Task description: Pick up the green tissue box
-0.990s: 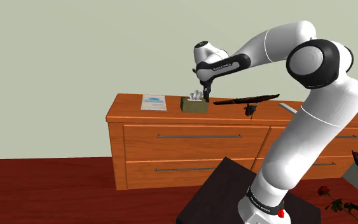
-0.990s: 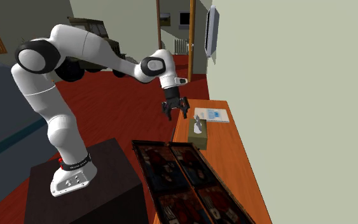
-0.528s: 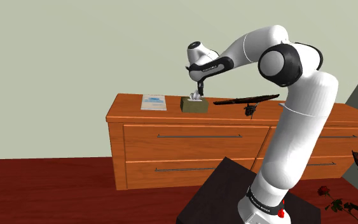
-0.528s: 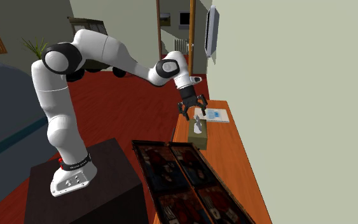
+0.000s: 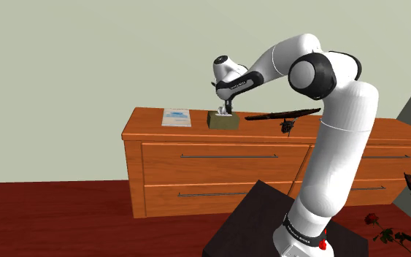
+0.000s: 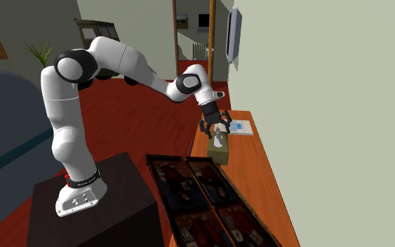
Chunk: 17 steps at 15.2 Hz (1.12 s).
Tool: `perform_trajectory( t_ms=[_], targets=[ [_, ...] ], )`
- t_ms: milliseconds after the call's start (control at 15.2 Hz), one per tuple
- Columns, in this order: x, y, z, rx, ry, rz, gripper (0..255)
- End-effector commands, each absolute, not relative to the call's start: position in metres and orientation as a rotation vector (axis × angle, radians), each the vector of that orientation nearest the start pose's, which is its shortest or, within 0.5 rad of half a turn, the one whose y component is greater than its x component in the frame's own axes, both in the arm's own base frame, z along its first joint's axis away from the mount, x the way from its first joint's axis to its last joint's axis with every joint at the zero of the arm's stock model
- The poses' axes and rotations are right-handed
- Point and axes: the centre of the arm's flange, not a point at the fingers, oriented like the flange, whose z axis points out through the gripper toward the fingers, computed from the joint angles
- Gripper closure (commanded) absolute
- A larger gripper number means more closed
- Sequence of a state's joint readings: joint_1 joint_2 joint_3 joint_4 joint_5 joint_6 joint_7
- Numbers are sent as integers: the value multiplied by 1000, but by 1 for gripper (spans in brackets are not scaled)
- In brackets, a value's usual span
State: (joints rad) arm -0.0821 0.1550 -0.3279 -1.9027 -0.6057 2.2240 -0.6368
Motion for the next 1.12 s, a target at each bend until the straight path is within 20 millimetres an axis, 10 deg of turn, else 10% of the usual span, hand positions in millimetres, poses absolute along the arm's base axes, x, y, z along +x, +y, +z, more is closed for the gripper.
perform_trajectory(
  t_ms=[0, 66, 132, 1056],
  targets=[
    [558, -253, 440, 2467, 724, -183, 0],
    [558, -253, 440, 2467, 724, -183, 0],
    [557, -253, 440, 2467, 724, -183, 255],
    [558, -253, 466, 2467, 724, -183, 255]
  ],
)
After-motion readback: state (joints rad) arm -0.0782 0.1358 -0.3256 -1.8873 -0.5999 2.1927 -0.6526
